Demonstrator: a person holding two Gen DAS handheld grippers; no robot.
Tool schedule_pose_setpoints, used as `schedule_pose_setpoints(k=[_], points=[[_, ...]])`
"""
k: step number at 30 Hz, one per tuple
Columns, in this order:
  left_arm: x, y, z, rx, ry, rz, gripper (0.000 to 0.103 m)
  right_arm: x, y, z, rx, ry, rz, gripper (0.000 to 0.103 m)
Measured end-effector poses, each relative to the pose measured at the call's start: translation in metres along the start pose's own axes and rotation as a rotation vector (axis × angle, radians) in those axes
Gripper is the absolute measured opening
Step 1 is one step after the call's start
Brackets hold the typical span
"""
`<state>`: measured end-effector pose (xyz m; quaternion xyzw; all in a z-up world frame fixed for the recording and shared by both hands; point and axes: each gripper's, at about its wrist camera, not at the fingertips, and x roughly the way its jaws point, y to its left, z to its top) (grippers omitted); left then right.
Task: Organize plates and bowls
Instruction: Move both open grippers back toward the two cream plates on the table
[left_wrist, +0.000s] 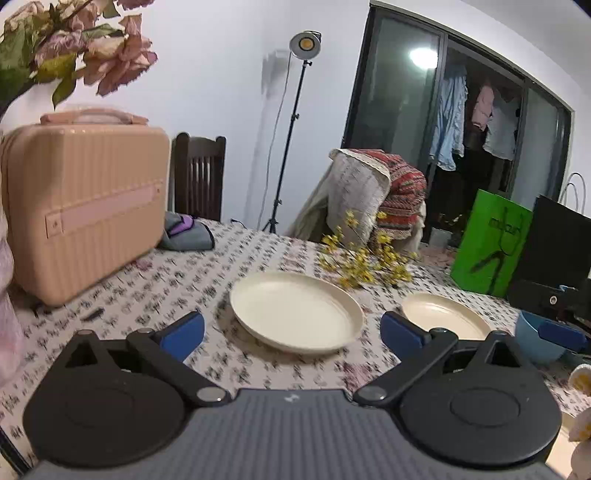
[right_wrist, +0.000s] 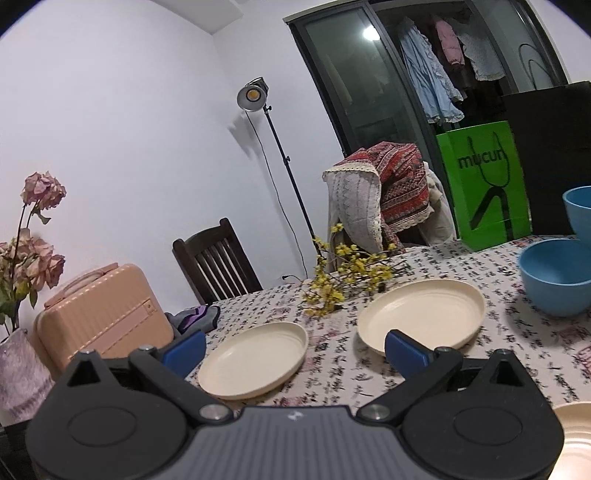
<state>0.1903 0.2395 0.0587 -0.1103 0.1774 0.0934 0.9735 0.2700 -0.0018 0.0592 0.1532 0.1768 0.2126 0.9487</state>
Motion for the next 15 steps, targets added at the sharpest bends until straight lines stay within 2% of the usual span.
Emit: schedule_pose_setpoints(k=[15], points=[[0.047,0.035,0.044,-0.063,0.047,0.016,0.103,0.063,0.035,0.016,0.046,0.031,-0.026,0.103]])
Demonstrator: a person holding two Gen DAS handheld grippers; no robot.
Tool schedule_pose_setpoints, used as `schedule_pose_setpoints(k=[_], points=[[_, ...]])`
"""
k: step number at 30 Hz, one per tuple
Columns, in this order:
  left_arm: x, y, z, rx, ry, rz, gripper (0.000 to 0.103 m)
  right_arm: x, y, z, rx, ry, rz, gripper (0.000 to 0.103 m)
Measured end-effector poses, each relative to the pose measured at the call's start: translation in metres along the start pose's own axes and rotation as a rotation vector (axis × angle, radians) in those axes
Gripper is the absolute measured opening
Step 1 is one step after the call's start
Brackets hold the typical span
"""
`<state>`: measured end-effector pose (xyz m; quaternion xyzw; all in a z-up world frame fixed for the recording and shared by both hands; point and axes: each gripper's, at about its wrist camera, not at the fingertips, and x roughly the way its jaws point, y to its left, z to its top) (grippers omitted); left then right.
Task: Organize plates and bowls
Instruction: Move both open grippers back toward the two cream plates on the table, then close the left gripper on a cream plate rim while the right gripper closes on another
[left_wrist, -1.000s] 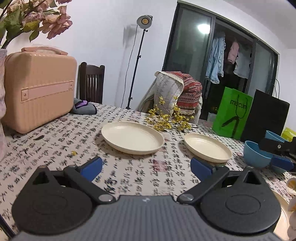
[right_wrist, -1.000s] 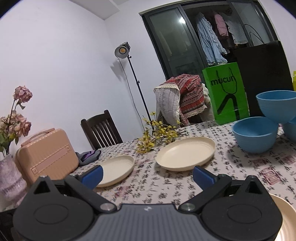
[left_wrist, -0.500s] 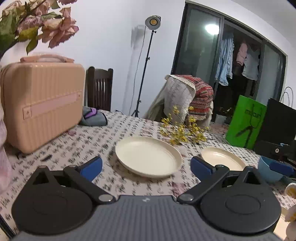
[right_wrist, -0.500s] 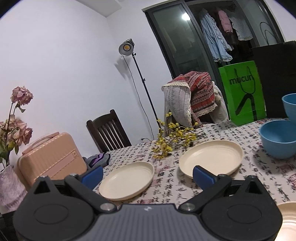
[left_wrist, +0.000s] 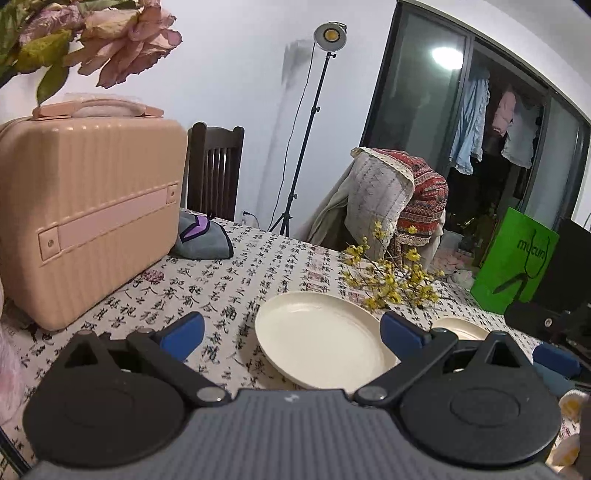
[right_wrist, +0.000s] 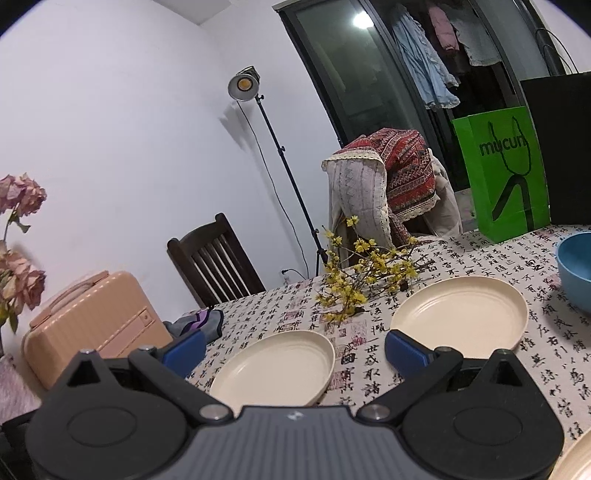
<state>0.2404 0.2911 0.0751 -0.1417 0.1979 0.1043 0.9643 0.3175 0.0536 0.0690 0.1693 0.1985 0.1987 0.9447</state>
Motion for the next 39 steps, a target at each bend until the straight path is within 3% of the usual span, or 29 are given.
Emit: schedule_pose_setpoints(k=[14,22,27,39], points=[[0.055,0.007,0.03,-0.017,0.035,0.003,0.103,0.067,0.006,0.003,0.047,0.072,-0.069,0.103],[0.109,0.02,0.036,-0.135,0.117,-0.01,0.103,0.107,0.005,0.001,0.05,0.11,-0.136,0.103],[0.137,0.032,0.026,-0.15,0.116,-0.012,0.103,0.136,0.001,-0.007,0.062,0.137,-0.173,0.103],[0.176,0.042,-0.006,-0.06,0.152,0.047,0.103,0.183,-0.001,-0.031,0.035,0.14,-0.225,0.103]])
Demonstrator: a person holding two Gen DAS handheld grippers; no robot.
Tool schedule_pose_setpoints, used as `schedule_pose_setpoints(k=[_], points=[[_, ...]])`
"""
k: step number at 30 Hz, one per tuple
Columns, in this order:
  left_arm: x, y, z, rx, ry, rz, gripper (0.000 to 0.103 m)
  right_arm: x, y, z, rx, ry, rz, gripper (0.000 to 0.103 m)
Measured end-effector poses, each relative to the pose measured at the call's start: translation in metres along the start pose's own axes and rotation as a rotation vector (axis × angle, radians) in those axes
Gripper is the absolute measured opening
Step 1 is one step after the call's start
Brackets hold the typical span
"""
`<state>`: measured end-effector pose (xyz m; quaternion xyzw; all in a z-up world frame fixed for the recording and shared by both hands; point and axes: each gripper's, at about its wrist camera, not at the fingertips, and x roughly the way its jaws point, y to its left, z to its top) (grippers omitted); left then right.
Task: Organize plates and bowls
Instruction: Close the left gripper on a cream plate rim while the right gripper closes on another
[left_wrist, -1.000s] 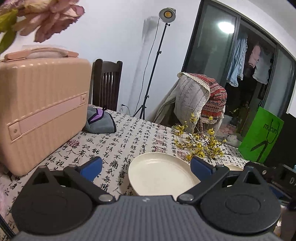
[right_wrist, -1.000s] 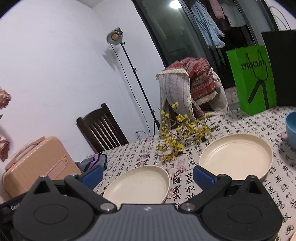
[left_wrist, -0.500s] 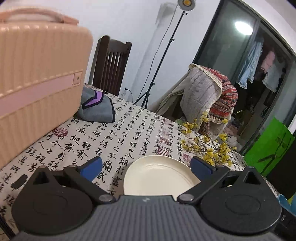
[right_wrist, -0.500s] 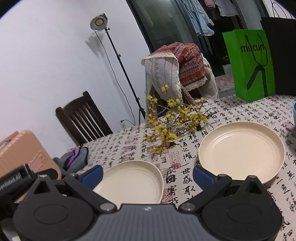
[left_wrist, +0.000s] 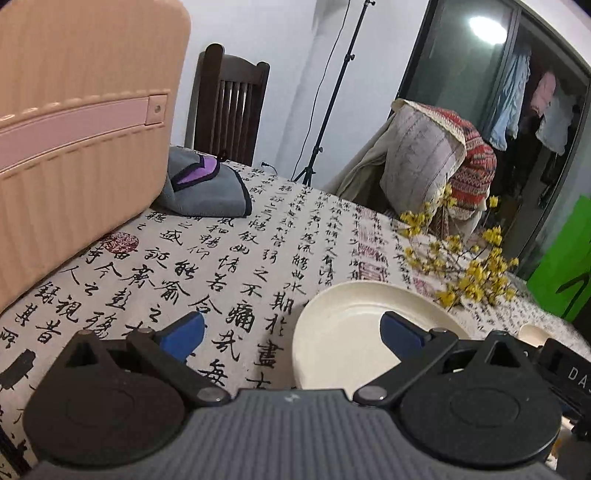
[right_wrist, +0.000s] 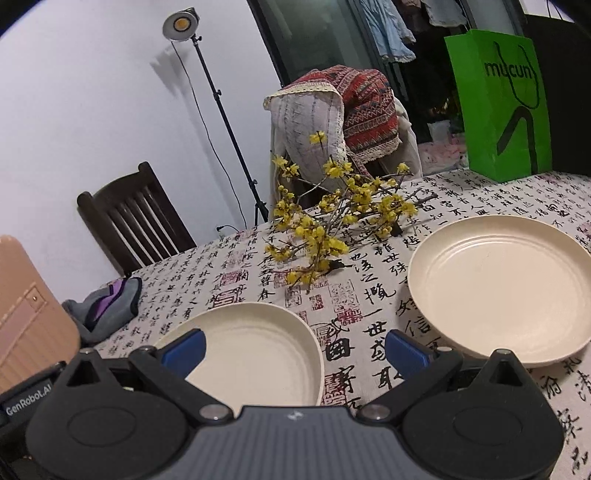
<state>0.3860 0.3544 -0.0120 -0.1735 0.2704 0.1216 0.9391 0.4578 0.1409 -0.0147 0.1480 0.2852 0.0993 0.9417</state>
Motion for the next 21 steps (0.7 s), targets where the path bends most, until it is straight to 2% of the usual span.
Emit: schedule_pose_setpoints(k=[6,9,12,14,16,21], points=[[0.007,-0.005,-0.008,0.04,0.004,0.023,0.103,0.009,-0.003,-0.012,-0.069,-0.031,0.017,0.096],[0.008,-0.005,-0.01,0.045,0.001,0.026,0.102,0.012,-0.005,-0.013,-0.072,-0.018,0.038,0.092],[0.008,-0.004,-0.01,0.04,0.004,0.018,0.095,0.015,-0.008,-0.013,-0.053,0.004,0.054,0.078],[0.009,-0.003,-0.011,0.041,0.01,0.01,0.09,0.019,-0.012,-0.013,-0.042,0.022,0.055,0.073],[0.01,-0.004,-0.011,0.046,0.014,0.002,0.085,0.022,-0.014,-0.014,-0.034,0.034,0.046,0.063],[0.012,-0.004,-0.013,0.056,0.021,-0.014,0.076,0.027,-0.02,-0.014,-0.019,0.045,0.047,0.045]])
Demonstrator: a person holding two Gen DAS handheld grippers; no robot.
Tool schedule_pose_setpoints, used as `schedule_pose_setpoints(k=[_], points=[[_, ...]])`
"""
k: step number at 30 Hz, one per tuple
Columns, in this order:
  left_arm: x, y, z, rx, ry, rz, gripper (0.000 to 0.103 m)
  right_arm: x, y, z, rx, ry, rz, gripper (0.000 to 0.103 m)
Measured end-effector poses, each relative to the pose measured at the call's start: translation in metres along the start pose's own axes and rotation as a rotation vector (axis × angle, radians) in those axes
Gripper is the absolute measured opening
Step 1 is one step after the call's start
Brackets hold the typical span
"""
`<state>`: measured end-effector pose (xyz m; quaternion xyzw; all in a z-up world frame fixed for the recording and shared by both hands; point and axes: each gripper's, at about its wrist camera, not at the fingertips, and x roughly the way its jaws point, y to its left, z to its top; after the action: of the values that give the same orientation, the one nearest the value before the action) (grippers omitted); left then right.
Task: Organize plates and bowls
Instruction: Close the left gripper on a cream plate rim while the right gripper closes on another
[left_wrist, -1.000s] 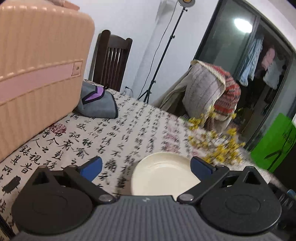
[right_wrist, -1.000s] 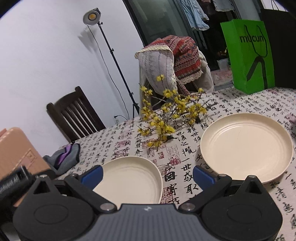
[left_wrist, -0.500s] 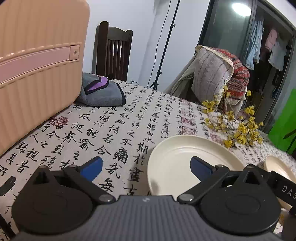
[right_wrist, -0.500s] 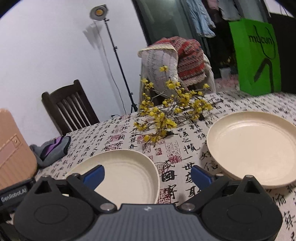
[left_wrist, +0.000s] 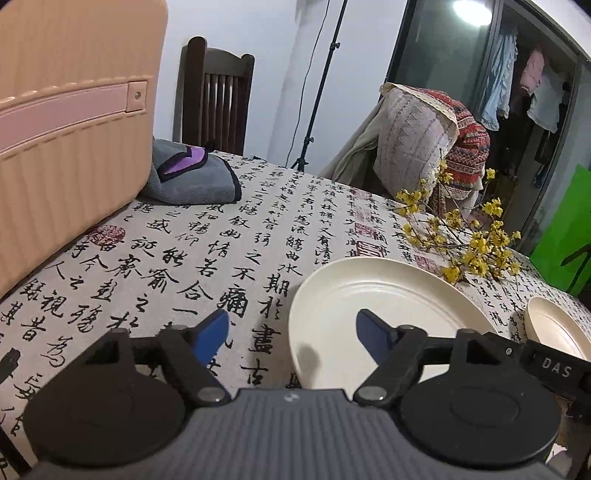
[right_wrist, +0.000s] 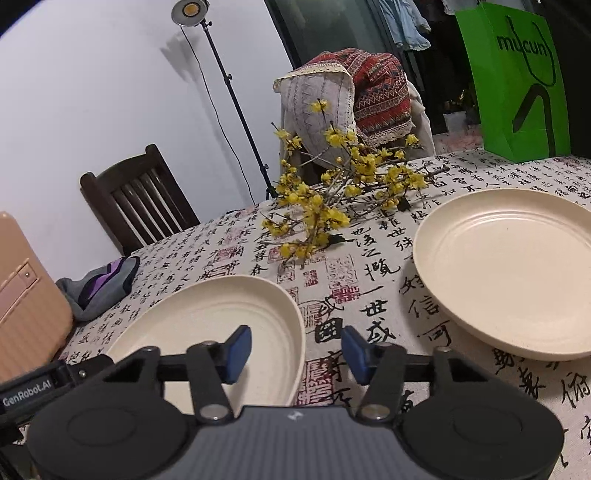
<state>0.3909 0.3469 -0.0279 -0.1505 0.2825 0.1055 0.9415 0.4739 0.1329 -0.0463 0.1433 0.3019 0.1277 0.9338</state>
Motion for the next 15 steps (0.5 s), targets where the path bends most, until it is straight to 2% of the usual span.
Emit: schedule_pose_setpoints(k=[6,11,15], points=[[0.003,0.002,0.0,-0.009,0.018,-0.023,0.06,0.003,0.0,-0.002,-0.013,0.001,-0.003,0.032],[0.01,0.004,-0.001,-0.02,0.054,-0.05,0.039,0.005,-0.002,-0.002,0.003,0.013,0.001,0.022],[0.01,0.005,-0.002,-0.024,0.055,-0.053,0.035,0.007,-0.004,-0.002,0.012,0.014,-0.007,0.017]])
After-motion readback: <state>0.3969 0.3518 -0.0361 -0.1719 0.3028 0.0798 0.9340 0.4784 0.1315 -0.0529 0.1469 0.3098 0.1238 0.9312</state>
